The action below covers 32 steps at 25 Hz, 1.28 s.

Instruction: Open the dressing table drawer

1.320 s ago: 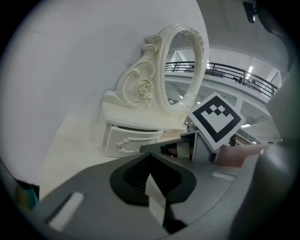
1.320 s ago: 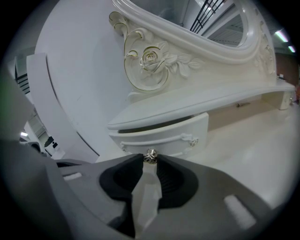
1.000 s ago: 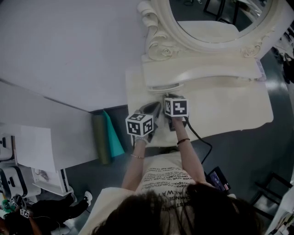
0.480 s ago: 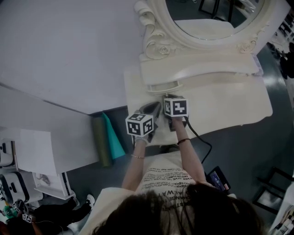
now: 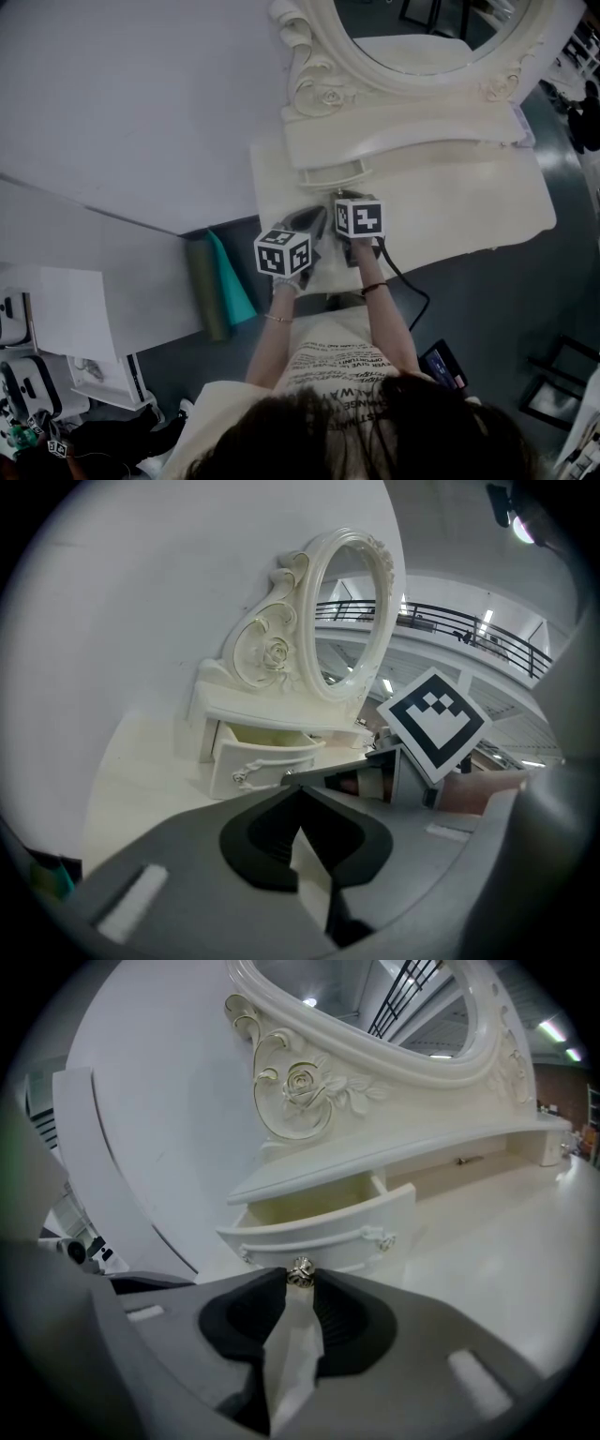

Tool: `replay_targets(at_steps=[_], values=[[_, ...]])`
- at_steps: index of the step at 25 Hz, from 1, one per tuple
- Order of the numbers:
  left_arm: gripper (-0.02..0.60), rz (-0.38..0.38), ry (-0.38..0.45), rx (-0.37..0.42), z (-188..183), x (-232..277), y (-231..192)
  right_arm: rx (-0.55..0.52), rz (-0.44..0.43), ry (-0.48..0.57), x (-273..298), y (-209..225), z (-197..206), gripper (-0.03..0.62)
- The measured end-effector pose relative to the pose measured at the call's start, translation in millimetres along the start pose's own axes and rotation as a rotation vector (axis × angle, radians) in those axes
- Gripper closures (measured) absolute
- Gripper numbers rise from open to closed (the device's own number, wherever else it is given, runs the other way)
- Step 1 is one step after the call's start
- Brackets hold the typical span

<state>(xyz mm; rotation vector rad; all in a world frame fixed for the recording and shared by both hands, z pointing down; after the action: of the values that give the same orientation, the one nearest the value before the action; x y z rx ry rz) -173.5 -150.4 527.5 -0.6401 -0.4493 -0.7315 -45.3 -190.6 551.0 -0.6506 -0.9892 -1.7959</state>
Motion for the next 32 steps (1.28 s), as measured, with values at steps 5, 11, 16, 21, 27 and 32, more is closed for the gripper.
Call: replay_targets(at_steps=[5,11,16,21,27,32], values=[[0.583,-0.013,0.0,-0.009,3,-2,3,-0.001,-0.009,-0.009,-3,0,6,0.496],[0.583,-0.025,0.01,-0.044,9,-2,13,-0.018,-0.023,-0.021,-11,2,13,0.496],[0.583,-0.031,0.012,-0.047,15,-5,22,-0.019,-0.029,-0.025,-15,3,21,0.496],[0.583,-0.044,0.02,-0.05,17,-10,26,-0.02,-0.031,-0.028,-18,2,25,0.496],[0.583,-0.051,0.026,-0.047,22,-14,33,-0.02,-0.039,-0.017,-20,3,29,0.496],[0.583,-0.049,0.025,-0.046,23,-14,32,-0.025,-0.045,-0.015,-19,4,29,0.496]])
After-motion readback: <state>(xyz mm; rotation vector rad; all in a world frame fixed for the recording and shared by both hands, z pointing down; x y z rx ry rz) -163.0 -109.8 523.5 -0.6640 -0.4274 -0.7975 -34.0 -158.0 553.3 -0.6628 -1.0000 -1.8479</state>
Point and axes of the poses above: the fingertips, and each gripper's own axes: x forward along the fingers, y to its right, z out of its underside, the point moved 8 cm from there along -x, backward along the fingers, and after that the axes turned 11 degrees about -y, right-handed, at the moved point
